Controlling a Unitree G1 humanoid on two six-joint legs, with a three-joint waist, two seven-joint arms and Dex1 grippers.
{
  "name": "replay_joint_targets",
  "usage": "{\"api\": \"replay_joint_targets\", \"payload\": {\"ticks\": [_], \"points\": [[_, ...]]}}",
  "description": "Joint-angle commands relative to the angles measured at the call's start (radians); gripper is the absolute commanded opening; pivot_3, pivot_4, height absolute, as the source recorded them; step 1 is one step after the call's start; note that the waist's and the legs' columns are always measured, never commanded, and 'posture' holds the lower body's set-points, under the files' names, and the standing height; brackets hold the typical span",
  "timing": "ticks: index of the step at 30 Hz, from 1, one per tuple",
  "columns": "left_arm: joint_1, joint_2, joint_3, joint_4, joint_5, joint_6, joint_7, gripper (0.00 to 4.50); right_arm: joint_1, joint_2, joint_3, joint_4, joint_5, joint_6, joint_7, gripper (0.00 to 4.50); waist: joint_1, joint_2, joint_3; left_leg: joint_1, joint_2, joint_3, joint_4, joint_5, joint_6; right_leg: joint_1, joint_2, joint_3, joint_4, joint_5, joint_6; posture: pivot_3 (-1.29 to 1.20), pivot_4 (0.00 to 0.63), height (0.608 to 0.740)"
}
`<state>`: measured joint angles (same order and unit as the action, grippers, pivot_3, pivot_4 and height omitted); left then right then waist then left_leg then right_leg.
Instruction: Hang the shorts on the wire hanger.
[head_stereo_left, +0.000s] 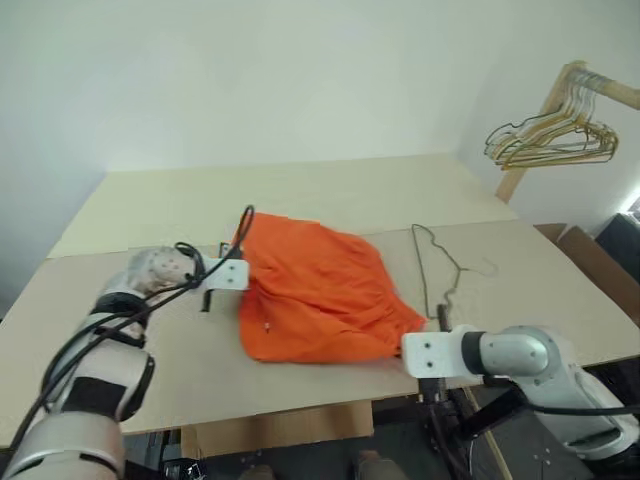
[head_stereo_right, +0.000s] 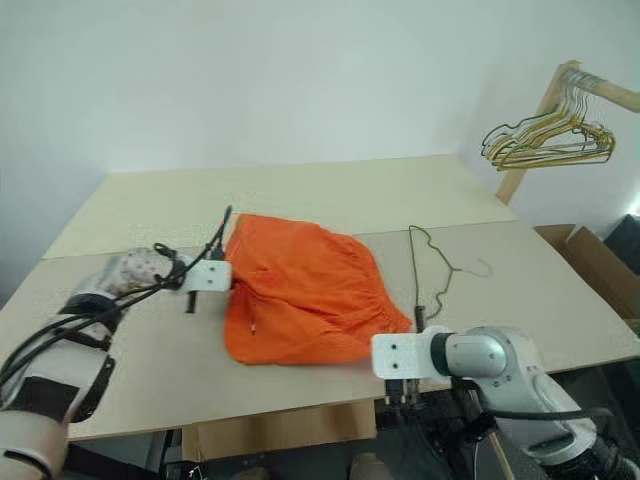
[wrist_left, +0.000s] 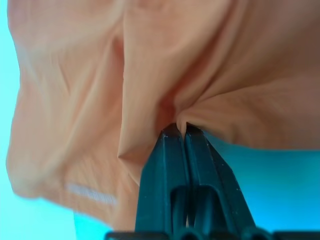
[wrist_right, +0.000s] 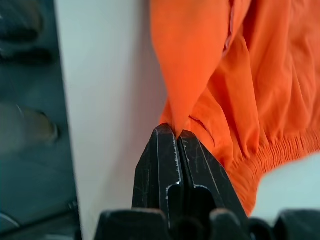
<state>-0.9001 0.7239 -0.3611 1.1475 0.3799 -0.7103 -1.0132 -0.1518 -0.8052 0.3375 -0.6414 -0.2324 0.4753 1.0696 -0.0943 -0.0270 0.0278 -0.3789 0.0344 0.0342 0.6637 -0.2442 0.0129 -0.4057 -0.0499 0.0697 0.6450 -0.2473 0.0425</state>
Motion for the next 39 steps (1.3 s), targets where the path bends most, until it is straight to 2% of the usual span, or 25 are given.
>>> {"api": "replay_joint_targets", "payload": {"ticks": [1, 8, 14, 16, 17, 21, 26, 31, 32, 35, 37, 39], "points": [[0.022, 0.084, 0.025, -0.020, -0.030, -0.044, -0.058, 0.00, -0.075, 0.050, 0.112, -0.041, -0.068, 0.098, -0.005, 0.02, 0.006, 0.000, 0.000, 0.000, 0.000, 0.000, 0.000, 0.000, 0.000, 0.000, 0.000, 0.000, 0.000, 0.000, 0.000, -0.02, 0.000, 0.740], [0.059, 0.162, 0.040, -0.036, -0.073, -0.051, -0.188, 0.00, -0.173, 0.110, 0.258, -0.013, -0.097, 0.133, 0.024, 0.02, 0.057, -0.001, 0.000, -0.006, -0.001, 0.001, 0.001, 0.000, 0.000, -0.004, -0.002, -0.001, 0.000, 0.004, -0.006, 0.01, 0.000, 0.740], [0.048, 0.139, 0.019, -0.027, 0.017, -0.024, 0.022, 0.00, -0.207, 0.142, 0.292, 0.016, -0.087, 0.163, 0.036, 0.02, 0.092, -0.002, -0.001, -0.008, -0.001, 0.001, 0.002, 0.000, 0.000, -0.006, -0.002, -0.002, 0.001, 0.004, -0.007, 0.02, 0.000, 0.740], [0.040, 0.126, 0.023, -0.017, 0.005, -0.017, -0.012, 0.00, -0.203, 0.140, 0.298, 0.025, -0.109, 0.119, 0.013, 0.02, 0.096, -0.002, -0.001, -0.008, -0.001, 0.001, 0.003, 0.000, 0.000, -0.006, -0.002, -0.002, 0.001, 0.004, -0.007, 0.01, 0.000, 0.740], [0.039, 0.124, 0.027, -0.014, -0.011, -0.032, -0.052, 0.21, -0.199, 0.150, 0.293, 0.032, -0.118, 0.113, -0.010, 0.00, 0.097, -0.002, -0.001, -0.008, -0.001, 0.001, 0.003, 0.000, 0.000, -0.006, -0.002, -0.003, 0.001, 0.004, -0.007, 0.01, 0.000, 0.740], [0.030, 0.136, 0.037, -0.018, -0.028, -0.074, -0.107, 1.25, -0.176, 0.130, 0.262, 0.027, -0.093, 0.099, -0.013, 0.95, 0.096, -0.002, -0.001, -0.010, -0.001, 0.001, 0.004, 0.000, 0.000, -0.008, -0.002, -0.003, 0.001, 0.004, -0.008, -0.01, 0.000, 0.740], [0.008, 0.226, 0.028, -0.055, -0.037, -0.063, -0.285, 2.79, -0.111, 0.049, 0.149, -0.017, 0.000, 0.084, 0.024, 2.61, 0.083, -0.002, -0.001, -0.015, -0.001, 0.001, 0.004, 0.000, 0.000, -0.014, -0.002, -0.002, 0.002, 0.005, -0.008, -0.02, 0.000, 0.740], [-0.002, 0.336, 0.022, -0.118, -0.032, -0.012, -0.430, 4.39, -0.047, -0.063, -0.036, 0.006, 0.155, 0.038, 0.081, 4.29, 0.072, -0.002, -0.001, -0.016, 0.000, 0.001, 0.005, 0.000, 0.000, -0.015, -0.002, -0.002, 0.002, 0.005, -0.008, -0.01, 0.000, 0.740], [-0.002, 0.358, 0.019, -0.126, -0.019, -0.007, -0.432, 4.49, -0.040, -0.081, -0.080, 0.028, 0.183, 0.029, 0.089, 4.46, 0.073, -0.002, -0.001, -0.015, 0.000, 0.001, 0.005, 0.000, 0.000, -0.014, -0.002, -0.002, 0.003, 0.005, -0.008, -0.01, 0.000, 0.740], [0.000, 0.403, 0.012, -0.146, 0.020, 0.009, -0.404, 4.49, -0.061, -0.100, -0.168, 0.126, 0.220, 0.042, 0.066, 4.46, 0.073, -0.002, -0.001, -0.013, 0.001, 0.001, 0.005, 0.000, 0.000, -0.013, -0.001, -0.002, 0.003, 0.005, -0.008, 0.00, 0.000, 0.740], [0.009, 0.419, 0.017, -0.165, 0.044, 0.025, -0.353, 4.49, -0.127, -0.050, -0.187, 0.216, 0.203, 0.138, -0.022, 4.46, 0.071, -0.003, -0.001, -0.012, 0.001, 0.002, 0.005, 0.000, 0.000, -0.012, -0.001, -0.002, 0.003, 0.005, -0.008, 0.00, 0.000, 0.740], [0.027, 0.398, 0.083, -0.178, -0.048, 0.056, -0.341, 4.49, -0.244, 0.056, -0.223, 0.382, 0.189, 0.258, -0.161, 4.46, 0.069, -0.003, -0.001, -0.011, 0.002, 0.003, 0.005, 0.000, 0.000, -0.012, -0.001, -0.002, 0.003, 0.005, -0.008, 0.00, 0.000, 0.740]]}}
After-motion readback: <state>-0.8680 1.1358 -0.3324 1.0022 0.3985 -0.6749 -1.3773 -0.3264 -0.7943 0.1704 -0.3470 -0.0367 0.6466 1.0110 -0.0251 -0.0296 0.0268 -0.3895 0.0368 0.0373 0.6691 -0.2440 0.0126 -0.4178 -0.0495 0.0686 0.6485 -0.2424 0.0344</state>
